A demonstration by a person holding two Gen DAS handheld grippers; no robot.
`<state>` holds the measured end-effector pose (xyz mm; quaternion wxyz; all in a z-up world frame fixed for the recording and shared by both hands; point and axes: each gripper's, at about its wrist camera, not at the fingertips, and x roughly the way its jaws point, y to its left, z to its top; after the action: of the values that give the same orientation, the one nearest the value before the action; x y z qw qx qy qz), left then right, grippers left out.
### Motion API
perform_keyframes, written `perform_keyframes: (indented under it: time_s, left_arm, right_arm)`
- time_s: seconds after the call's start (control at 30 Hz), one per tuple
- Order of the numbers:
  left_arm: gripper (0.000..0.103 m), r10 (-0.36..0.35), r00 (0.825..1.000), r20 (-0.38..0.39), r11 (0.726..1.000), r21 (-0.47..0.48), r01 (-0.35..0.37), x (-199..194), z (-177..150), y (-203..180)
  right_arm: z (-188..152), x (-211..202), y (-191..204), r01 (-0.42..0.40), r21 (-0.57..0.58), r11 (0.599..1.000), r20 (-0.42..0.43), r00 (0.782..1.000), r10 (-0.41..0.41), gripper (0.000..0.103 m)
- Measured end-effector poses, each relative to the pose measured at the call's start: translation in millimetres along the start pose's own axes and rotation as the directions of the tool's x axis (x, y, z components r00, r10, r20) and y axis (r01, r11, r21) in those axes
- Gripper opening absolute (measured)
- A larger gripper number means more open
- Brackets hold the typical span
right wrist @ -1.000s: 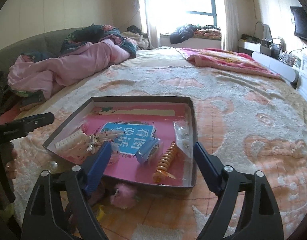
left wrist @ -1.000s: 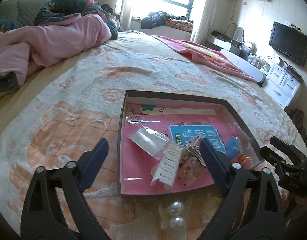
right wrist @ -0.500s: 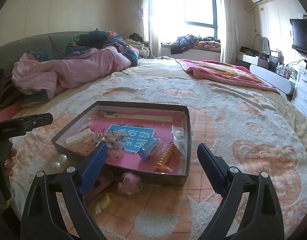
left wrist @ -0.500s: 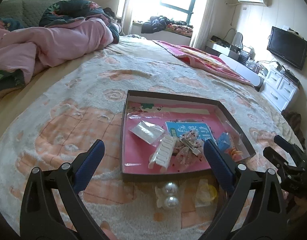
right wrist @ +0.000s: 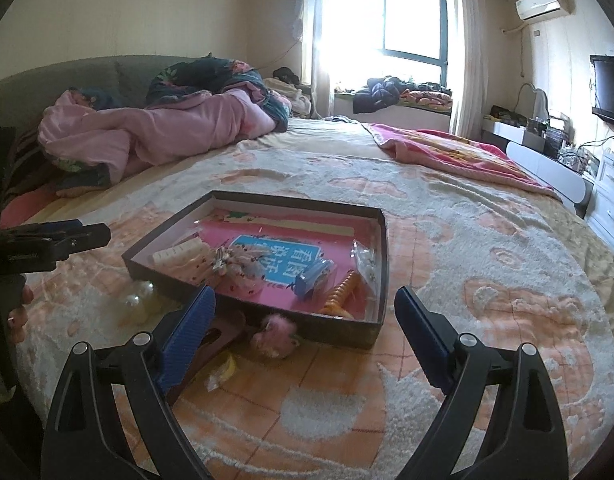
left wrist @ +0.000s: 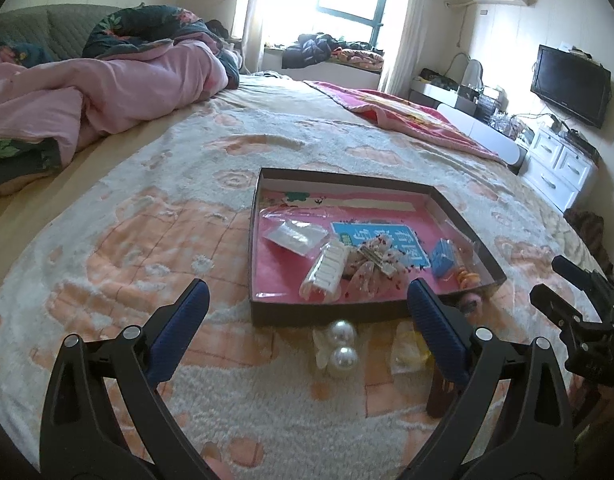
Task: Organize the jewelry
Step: 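Withdraw both open tools from the box toward the remaining items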
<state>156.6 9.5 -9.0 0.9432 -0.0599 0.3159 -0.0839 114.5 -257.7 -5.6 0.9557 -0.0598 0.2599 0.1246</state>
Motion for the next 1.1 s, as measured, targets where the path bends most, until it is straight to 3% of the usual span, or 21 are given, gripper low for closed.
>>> perform_keyframes:
  time_s: [0.83,1.1]
  left_arm:
    - [0.091,0.04,0.997,-0.063,0.998,0.042,-0.037,-2.2,-27.5,1.6]
    - [0.091,0.013,0.995,-0.095,0.998,0.06,-0.008,3.8,-32.6,-5.8]
  right_arm:
    - [-30.3,7.1,49.3,-0.12,-0.053,0.991,-0.107,0.988,0.114,0.088]
    - [-30.8,13.8,37.9,-0.093,-0.017,0.996,-0.116,0.989,0.09,0.088]
